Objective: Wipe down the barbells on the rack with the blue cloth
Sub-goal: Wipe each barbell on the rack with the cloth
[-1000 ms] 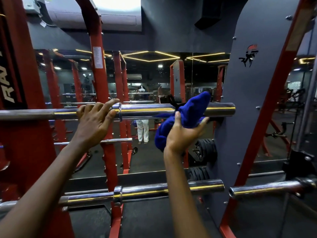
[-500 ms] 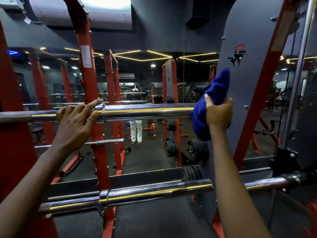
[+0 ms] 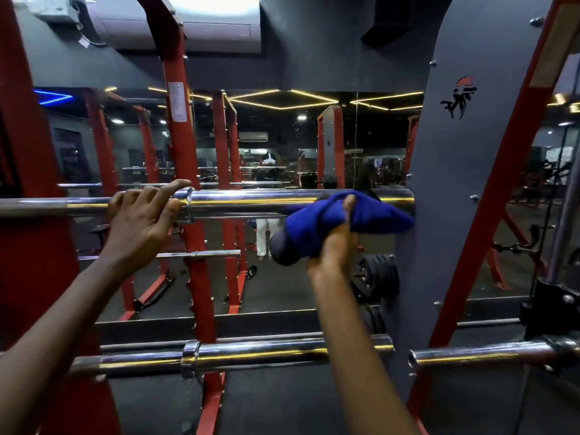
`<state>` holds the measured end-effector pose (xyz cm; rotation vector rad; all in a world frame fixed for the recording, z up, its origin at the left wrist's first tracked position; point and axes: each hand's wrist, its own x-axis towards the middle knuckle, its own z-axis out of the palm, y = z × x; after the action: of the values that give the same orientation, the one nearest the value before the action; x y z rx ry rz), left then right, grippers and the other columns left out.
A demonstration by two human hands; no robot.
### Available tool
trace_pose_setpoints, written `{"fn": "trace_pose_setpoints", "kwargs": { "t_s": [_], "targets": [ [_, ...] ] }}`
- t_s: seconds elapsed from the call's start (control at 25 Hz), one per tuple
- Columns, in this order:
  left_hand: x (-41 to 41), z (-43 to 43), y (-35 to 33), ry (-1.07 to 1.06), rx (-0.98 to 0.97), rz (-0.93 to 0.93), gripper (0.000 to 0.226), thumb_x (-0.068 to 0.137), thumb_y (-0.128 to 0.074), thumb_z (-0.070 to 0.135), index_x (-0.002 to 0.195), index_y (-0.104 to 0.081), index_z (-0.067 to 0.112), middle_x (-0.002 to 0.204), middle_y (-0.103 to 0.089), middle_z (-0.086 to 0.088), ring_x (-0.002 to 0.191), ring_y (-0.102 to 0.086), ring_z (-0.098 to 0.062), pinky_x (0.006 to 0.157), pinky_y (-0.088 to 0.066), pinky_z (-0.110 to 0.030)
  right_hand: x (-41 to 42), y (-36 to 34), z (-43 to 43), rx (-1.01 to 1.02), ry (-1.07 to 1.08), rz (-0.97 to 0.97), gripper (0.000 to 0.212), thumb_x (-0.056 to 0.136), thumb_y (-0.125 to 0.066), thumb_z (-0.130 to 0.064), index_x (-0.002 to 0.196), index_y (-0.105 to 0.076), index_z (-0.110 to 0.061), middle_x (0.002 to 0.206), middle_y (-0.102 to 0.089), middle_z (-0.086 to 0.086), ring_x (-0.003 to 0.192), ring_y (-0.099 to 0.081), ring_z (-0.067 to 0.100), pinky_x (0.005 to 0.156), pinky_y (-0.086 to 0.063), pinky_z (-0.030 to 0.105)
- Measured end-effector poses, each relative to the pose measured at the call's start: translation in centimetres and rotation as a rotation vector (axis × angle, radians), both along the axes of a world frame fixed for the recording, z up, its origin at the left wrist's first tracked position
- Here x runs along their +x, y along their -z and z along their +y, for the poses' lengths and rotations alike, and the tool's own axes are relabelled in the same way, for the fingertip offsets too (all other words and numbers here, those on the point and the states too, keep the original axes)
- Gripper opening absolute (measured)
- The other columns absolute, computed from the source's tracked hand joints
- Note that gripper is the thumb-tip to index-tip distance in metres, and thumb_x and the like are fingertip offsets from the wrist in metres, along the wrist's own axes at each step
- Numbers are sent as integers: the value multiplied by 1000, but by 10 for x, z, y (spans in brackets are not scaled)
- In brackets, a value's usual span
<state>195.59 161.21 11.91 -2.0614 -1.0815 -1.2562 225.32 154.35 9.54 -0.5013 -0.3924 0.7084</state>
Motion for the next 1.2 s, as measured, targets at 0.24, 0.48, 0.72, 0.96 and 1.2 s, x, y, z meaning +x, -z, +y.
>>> {"fn": "trace_pose_setpoints", "kwargs": {
  "t_s": [0.24, 0.48, 0.72, 0.96, 1.2],
  "targets": [
    [-8, -2, -2, -5, -111, 33, 55, 103, -19, 57, 151, -40, 43, 124, -60, 1, 116, -45, -22, 101, -23, -37, -69, 24, -12, -86, 762, -528, 75, 85, -79, -14, 151, -43, -9, 148, -43, 13, 131, -50, 15, 105, -49, 20],
    [-23, -7, -6, 95, -239, 40, 65, 99, -20, 61, 158, -28, 34, 153, -45, -2, 147, -29, -17, 118, -7, -31, -80, -10, -7, -4, 903, -1140, 51, 81, -71, -13, 131, -61, -8, 127, -63, 8, 120, -55, 24, 108, -45, 42],
    [-116, 0, -4, -140, -124, 67, 62, 102, -23, 51, 154, -38, 22, 159, -39, -5, 153, -22, -21, 123, -2, -41, -142, -32, -6, 97, 710, -1204, 37, 88, -73, -13, 121, -58, -9, 110, -63, 2, 96, -64, 22, 88, -55, 40],
    [-170, 14, 5, -85, -142, 221, 61, 103, -18, 53, 161, -21, 35, 164, -30, 4, 154, -19, -19, 123, -5, -43, -234, -33, 36, -219, 990, -1653, 49, 79, -63, -37, 119, -65, -10, 115, -70, 9, 113, -64, 31, 113, -37, 47],
    [-200, 31, 15, -160, -62, 131, 56, 103, -29, 47, 157, -29, 33, 155, -41, 1, 149, -29, -23, 123, -7, -41, -264, -78, 45, -325, 798, -1679, 48, 89, -63, -46, 119, -47, -12, 114, -56, 7, 100, -60, 28, 84, -51, 44]
  ]
}}
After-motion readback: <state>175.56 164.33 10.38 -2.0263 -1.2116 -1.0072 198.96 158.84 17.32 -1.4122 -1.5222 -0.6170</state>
